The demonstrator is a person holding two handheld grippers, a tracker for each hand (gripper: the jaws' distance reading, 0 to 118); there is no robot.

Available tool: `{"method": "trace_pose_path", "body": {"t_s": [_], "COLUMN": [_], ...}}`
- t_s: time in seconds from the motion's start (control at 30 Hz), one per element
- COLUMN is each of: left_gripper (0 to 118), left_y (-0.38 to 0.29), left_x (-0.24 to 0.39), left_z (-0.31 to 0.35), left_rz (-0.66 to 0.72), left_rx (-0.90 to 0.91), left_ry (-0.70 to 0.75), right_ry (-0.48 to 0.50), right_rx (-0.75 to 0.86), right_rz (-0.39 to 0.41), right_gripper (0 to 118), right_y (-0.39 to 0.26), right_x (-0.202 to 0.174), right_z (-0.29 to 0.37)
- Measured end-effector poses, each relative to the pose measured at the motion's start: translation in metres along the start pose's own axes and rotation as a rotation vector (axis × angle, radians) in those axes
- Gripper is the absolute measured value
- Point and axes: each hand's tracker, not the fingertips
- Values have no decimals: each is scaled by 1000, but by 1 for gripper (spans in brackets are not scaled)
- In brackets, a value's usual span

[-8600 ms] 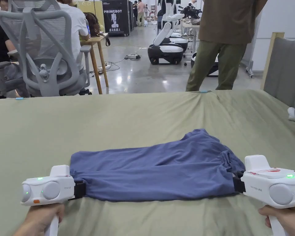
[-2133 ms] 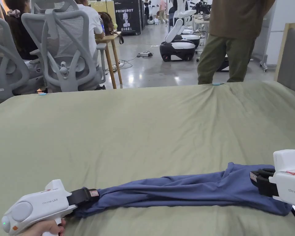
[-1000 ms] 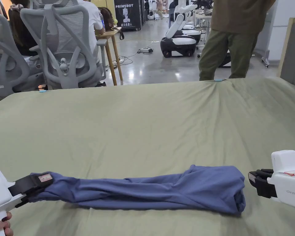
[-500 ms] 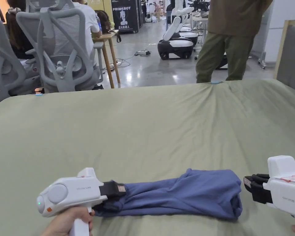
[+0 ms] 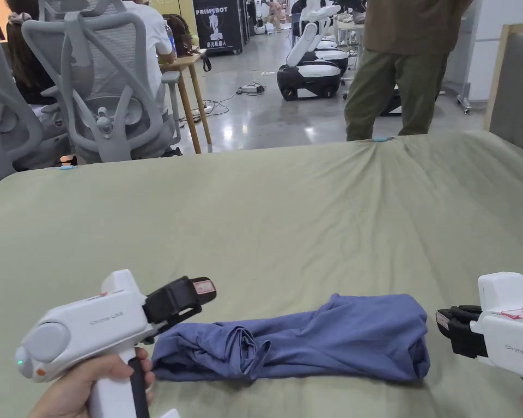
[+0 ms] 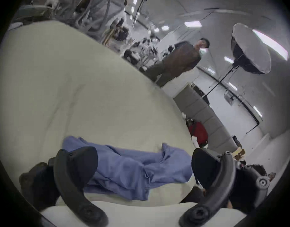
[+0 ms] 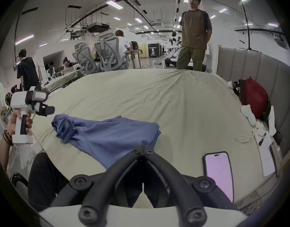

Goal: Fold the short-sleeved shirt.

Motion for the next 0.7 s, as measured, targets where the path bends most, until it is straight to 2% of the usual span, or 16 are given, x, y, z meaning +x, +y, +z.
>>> {"method": "trace_pose_path", "body": {"t_s": [0.03, 0.07, 0.1, 0.13, 0.17, 0.23, 0.37, 0.43, 0.47, 0.63, 0.7], "left_gripper": [115, 103, 71, 31, 0, 1, 1, 1, 1, 0, 0], "left_y": [2, 0, -2, -5, -10, -14, -31, -40, -36, -66, -70], "left_x": [-6, -5, -11, -15, -17, -32, -23, -12, -28, -10, -9], "left_z": [8, 15, 19, 21, 19, 16, 8, -13, -29, -97, -104], "left_rz": [5, 10, 7, -4, -27, -61, -36, -64, -71, -80, -37], "left_rx": [-3, -7, -12, -25, -48, -88, -132, -174, -213, -328, -295], "left_ry": [5, 5, 5, 15, 61, 92, -18, -18, -14, 97, 46], "right_ry": [6, 8, 12, 14, 15, 19, 25, 22, 21, 23, 18], "right_rx": [2, 3, 3, 3, 2, 0, -5, -8, -8, -2, -2], "right_rz": [1, 1, 2, 2, 3, 5, 9, 10, 10, 5, 4], "right_gripper": [0, 0, 0, 0, 0, 0, 0, 0, 0, 0, 0], "right_y": [0, 0, -1, -1, -1, -2, -3, -3, -3, -3, -3], "right_x": [-1, -1, -2, -2, -3, -3, -5, -6, -6, -2, 0], "right_z": [0, 0, 0, -1, -1, -3, -4, -4, -4, -1, 1]}}
